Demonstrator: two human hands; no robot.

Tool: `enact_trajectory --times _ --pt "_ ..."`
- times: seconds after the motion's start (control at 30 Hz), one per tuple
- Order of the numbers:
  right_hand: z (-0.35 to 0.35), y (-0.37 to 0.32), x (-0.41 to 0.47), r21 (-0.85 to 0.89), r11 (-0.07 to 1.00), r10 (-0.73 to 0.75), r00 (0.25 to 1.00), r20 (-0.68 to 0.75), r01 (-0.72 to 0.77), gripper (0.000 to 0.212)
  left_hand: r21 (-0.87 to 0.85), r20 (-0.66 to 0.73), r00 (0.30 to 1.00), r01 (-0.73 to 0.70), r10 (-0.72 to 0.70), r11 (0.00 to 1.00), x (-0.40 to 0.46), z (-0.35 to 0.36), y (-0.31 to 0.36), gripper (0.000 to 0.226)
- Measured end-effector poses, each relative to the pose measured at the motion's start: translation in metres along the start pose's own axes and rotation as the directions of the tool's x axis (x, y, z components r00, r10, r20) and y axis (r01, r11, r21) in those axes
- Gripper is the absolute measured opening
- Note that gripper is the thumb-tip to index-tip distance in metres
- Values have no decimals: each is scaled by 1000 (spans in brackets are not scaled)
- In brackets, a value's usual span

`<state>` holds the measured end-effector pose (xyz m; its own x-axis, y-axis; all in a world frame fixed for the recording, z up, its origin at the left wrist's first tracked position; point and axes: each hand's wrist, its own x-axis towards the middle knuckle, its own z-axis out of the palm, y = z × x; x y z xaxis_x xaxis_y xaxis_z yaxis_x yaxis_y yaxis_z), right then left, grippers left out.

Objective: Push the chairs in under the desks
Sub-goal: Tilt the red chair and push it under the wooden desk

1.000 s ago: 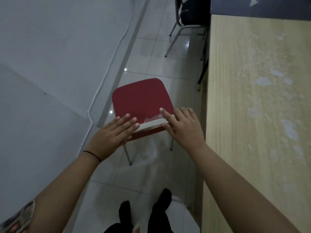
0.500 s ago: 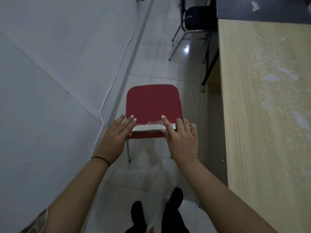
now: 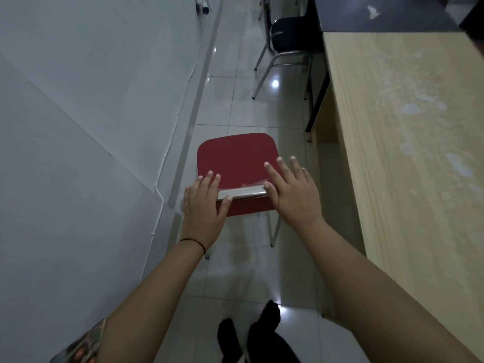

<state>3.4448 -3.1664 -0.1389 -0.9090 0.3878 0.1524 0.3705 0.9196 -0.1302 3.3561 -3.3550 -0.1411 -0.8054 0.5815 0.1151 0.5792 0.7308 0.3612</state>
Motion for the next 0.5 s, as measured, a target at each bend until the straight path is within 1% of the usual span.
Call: enact_trajectory --times 0.1,0.23,0.4,0.5 --pt "5 -2 -7 -13 1000 -27 993 -114 26 49 -9 -14 999 -42 42 999 0 0 -4 66" --pt "13 0 -9 -59 998 -43 969 -241 30 45 -3 -48 987 -155 155 988 2 0 -14 63" --pt "16 -5 -13 -108 994 -51 953 -300 20 43 -12 -77 963 -260 258 966 3 1 -29 56" --pt "16 -18 -18 -121 992 -16 947 -322 -24 40 -21 -85 949 -307 304 951 6 -2 -41 56"
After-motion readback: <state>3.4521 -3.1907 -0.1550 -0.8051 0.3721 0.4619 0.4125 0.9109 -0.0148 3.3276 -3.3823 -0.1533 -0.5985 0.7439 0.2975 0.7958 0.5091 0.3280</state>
